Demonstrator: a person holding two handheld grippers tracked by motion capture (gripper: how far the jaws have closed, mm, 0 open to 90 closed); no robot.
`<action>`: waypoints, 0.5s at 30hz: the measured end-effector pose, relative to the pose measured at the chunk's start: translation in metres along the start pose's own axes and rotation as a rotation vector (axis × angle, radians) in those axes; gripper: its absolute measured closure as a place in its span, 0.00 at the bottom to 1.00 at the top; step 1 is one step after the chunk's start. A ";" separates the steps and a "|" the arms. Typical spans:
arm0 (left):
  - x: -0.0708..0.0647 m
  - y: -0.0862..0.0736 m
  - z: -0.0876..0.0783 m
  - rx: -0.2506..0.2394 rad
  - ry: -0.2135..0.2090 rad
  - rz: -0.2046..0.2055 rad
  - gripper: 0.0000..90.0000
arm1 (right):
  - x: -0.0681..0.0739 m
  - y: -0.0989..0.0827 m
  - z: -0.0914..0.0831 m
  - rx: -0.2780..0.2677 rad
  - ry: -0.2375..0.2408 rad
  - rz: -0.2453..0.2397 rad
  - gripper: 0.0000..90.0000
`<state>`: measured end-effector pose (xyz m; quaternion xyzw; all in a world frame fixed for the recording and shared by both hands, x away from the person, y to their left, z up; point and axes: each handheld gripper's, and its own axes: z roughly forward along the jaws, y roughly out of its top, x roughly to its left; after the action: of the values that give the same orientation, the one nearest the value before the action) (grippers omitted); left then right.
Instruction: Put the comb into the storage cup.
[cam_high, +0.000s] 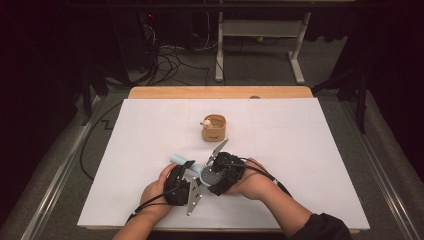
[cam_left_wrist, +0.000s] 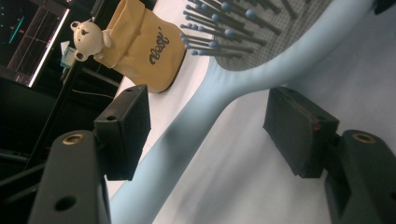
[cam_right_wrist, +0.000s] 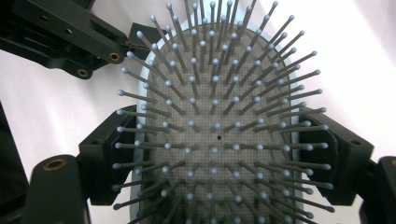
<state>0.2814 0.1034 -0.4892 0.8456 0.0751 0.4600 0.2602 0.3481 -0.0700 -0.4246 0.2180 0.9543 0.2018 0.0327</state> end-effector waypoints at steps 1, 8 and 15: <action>0.000 0.000 0.000 -0.001 0.004 0.002 0.39 | 0.000 0.000 0.000 0.001 0.002 0.000 0.23; 0.000 0.001 -0.002 -0.010 -0.008 0.014 0.50 | 0.001 0.002 0.000 0.001 0.004 0.000 0.23; -0.001 0.002 -0.002 -0.013 -0.012 0.018 0.56 | 0.002 0.004 0.000 -0.003 0.009 0.002 0.23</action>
<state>0.2793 0.1023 -0.4884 0.8473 0.0629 0.4576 0.2620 0.3484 -0.0656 -0.4230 0.2182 0.9539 0.2042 0.0284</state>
